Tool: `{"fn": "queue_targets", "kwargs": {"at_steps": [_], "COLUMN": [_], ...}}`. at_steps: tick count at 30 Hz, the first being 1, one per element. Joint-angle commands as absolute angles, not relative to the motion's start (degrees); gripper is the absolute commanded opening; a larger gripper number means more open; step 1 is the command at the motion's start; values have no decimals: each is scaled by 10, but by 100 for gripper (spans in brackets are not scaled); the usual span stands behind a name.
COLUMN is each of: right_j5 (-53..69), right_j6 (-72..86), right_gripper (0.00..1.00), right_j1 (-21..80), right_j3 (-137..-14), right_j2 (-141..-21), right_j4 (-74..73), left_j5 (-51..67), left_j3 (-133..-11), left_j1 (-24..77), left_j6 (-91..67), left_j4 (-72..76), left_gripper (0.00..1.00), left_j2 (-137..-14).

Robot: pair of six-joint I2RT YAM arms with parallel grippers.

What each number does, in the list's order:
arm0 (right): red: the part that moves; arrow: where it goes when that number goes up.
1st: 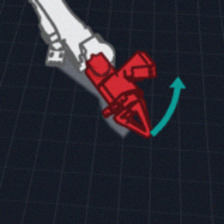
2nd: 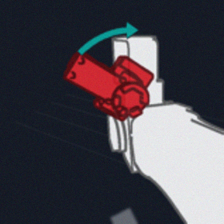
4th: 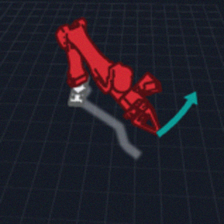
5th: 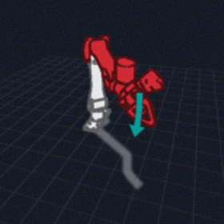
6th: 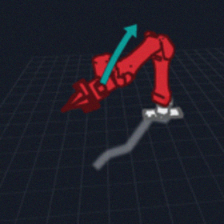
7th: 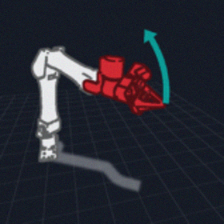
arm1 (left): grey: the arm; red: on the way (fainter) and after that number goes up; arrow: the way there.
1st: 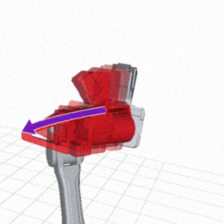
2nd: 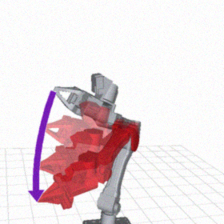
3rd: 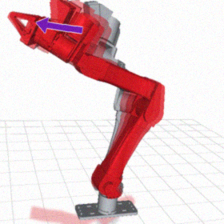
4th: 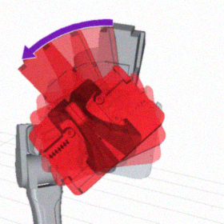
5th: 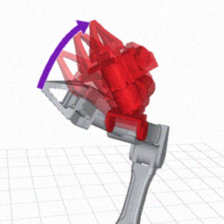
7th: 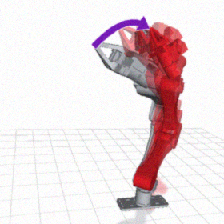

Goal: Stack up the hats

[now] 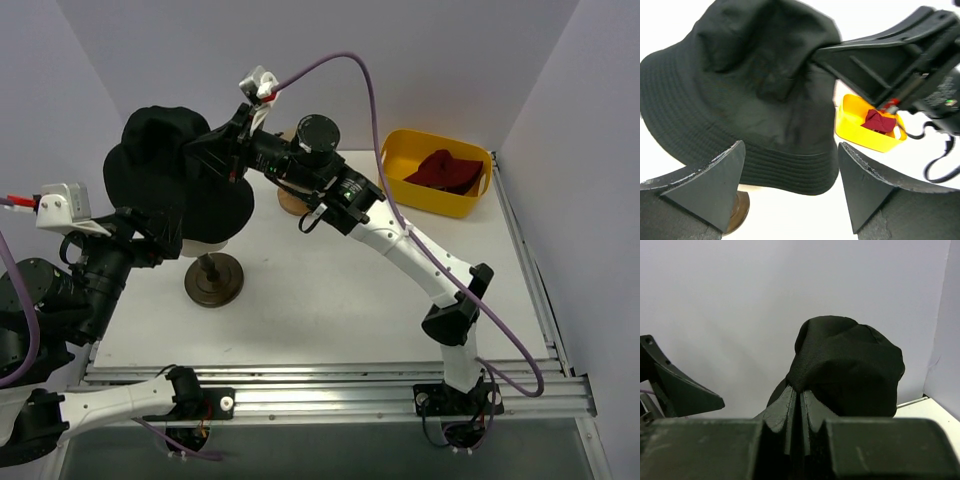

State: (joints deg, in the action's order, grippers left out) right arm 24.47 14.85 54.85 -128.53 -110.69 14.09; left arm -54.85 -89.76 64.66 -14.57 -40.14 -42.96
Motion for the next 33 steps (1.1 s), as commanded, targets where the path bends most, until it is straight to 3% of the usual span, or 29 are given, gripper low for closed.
{"fn": "queue_targets", "kwargs": {"at_steps": [1,3,9,13,16,23,33], "right_j5": [260,260,259,258,255,229,242], "right_j6": [150,150,137,126,116,110,124], "right_gripper": [0,0,15,36,44,56,61], "right_j1": [553,553,553,552,552,543,505], "right_j3": [-1331,-1351,-1363,-1363,-1361,-1334,-1219], "right_j2": [-1133,-1150,-1171,-1167,-1158,-1111,-1030], "right_j4": [184,175,156,144,134,120,152], "left_j5": [-545,-527,-519,-517,-519,-524,-532], "left_j3": [-917,-923,-950,-969,-983,-1056,-1155], "left_j1": [645,645,644,645,644,644,642], "left_j6": [-141,-128,-126,-113,-103,-90,-60], "left_j4": [-404,-403,-411,-397,-389,-397,-406], "left_gripper": [84,84,84,84,84,84,84], "left_j2": [-440,-446,-470,-492,-518,-579,-671]}}
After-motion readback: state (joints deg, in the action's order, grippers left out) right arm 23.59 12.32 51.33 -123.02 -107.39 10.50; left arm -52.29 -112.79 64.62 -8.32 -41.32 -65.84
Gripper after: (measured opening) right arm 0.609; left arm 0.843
